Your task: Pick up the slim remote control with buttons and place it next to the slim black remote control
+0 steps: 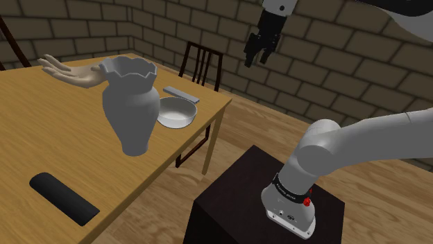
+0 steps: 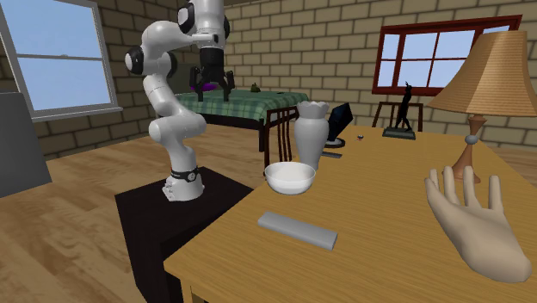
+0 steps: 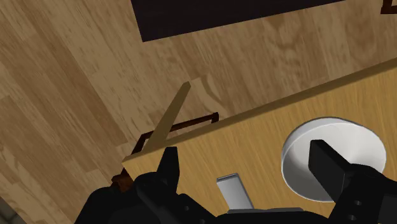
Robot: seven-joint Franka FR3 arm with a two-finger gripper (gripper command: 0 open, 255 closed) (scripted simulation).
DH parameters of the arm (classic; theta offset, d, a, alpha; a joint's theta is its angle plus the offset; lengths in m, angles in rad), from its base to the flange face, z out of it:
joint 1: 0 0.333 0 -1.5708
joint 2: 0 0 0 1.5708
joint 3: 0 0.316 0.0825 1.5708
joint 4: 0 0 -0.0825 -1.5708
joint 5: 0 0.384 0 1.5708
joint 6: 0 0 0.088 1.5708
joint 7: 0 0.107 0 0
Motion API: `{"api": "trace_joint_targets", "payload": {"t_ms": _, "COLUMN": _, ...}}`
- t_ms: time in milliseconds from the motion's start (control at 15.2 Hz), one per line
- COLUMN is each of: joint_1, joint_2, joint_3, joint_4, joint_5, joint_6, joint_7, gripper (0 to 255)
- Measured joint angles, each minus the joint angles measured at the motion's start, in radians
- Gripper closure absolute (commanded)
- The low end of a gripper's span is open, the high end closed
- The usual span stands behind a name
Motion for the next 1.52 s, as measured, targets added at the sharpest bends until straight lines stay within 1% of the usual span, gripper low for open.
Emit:
{"api": "trace_joint_targets", "payload": {"t_ms": 66, "joint_1": 0.000, "joint_2": 0.000, "joint_3": 0.000, "joint_4": 0.000, "joint_5": 0.000, "joint_6": 0.000, "joint_7": 0.000, "gripper": 0}}
{"api": "trace_joint_targets", "payload": {"t_ms": 264, "joint_1": 0.001, "joint_2": 0.055, "joint_3": -0.016, "joint_4": -0.002, "joint_5": -0.002, "joint_6": 0.052, "joint_7": -0.015, "gripper": 0}}
{"api": "trace_joint_targets", "payload": {"t_ms": 528, "joint_1": 0.006, "joint_2": 0.178, "joint_3": -0.042, "joint_4": 0.001, "joint_5": -0.003, "joint_6": 0.163, "joint_7": -0.041, "gripper": 0}}
{"api": "trace_joint_targets", "payload": {"t_ms": 858, "joint_1": 0.011, "joint_2": 0.350, "joint_3": -0.077, "joint_4": 0.047, "joint_5": 0.005, "joint_6": 0.280, "joint_7": -0.086, "gripper": 0}}
{"api": "trace_joint_targets", "payload": {"t_ms": 1056, "joint_1": 0.018, "joint_2": 0.475, "joint_3": -0.088, "joint_4": 0.093, "joint_5": 0.018, "joint_6": 0.352, "joint_7": -0.105, "gripper": 0}}
{"api": "trace_joint_targets", "payload": {"t_ms": 1518, "joint_1": 0.021, "joint_2": 0.733, "joint_3": -0.117, "joint_4": 0.237, "joint_5": 0.063, "joint_6": 0.448, "joint_7": -0.179, "gripper": 0}}
